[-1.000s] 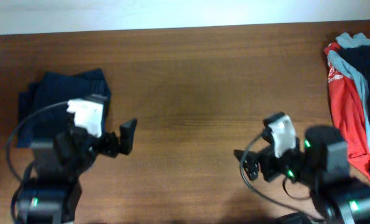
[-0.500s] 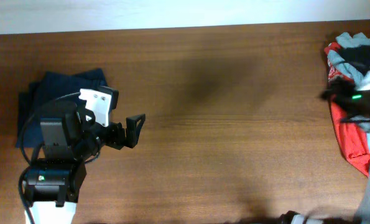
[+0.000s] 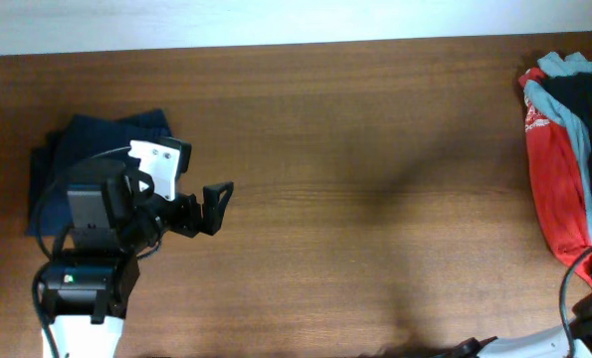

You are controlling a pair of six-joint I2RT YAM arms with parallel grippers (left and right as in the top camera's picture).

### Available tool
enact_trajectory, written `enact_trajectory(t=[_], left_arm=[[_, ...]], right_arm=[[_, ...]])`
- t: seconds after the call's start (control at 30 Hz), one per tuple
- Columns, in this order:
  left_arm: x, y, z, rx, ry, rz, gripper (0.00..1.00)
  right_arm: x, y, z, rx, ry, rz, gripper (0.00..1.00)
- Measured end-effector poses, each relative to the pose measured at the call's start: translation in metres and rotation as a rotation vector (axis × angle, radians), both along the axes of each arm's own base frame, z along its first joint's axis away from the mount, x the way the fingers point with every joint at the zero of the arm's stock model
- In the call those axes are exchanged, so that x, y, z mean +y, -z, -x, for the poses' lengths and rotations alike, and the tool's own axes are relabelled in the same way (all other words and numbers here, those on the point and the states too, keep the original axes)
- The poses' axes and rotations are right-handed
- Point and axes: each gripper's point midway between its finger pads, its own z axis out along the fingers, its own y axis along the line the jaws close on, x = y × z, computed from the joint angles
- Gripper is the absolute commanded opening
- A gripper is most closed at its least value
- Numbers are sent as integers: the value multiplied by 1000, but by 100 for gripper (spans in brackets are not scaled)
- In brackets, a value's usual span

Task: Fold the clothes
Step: 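Reach the right gripper to the clothes pile and grasp the dark shirt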

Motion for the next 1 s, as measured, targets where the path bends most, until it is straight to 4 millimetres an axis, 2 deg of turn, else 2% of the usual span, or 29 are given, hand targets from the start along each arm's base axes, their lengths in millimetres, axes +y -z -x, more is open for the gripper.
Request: enact_trajectory(t=[0.17, 0.37, 0.4, 0.43, 0.5, 0.53, 0.63, 0.73, 0.77, 0.87, 0.9, 0.93, 0.97, 1.0], left_arm=[[0, 6, -3, 20, -3, -4, 99], [1, 7, -4, 25, -6, -6, 99], [1, 7, -4, 24, -6, -6, 99], [1, 7, -4, 24, -6, -6, 99], [1, 7, -4, 24, -6, -6, 99], [1, 7, -4, 25, -6, -6, 99], [1, 7, -4, 24, -6, -6, 99], [1, 7, -4, 24, -6, -6, 99], [1, 7, -4, 24, -6, -6, 99], [1, 6, -5, 15, -6, -5, 99], [1, 4, -7, 5, -6, -5, 99], [1, 2, -9, -7, -6, -4, 99], [1, 1, -9, -10, -6, -4, 99], [1, 0, -10, -15, -6, -4, 99]], right_arm=[[-12, 9, 22, 35, 78, -8, 82], [-12, 39, 26, 74, 87, -80, 80], [-12, 41, 26, 76, 88, -82, 66], [-16, 44, 24, 72, 85, -73, 37], [-19, 45, 24, 69, 87, -63, 8], [-21, 45, 23, 67, 89, -57, 4], [-20, 45, 20, 50, 91, -62, 4], [-20, 38, 7, -20, 88, -71, 4], [-21, 30, -1, -67, 84, -66, 4], [-20, -19, -38, -262, 35, -12, 4], [-15, -48, -55, -347, -7, 27, 4], [-1, -91, -78, -454, -79, 82, 4], [9, -111, -90, -502, -121, 110, 4], [32, -142, -108, -580, -199, 144, 4]])
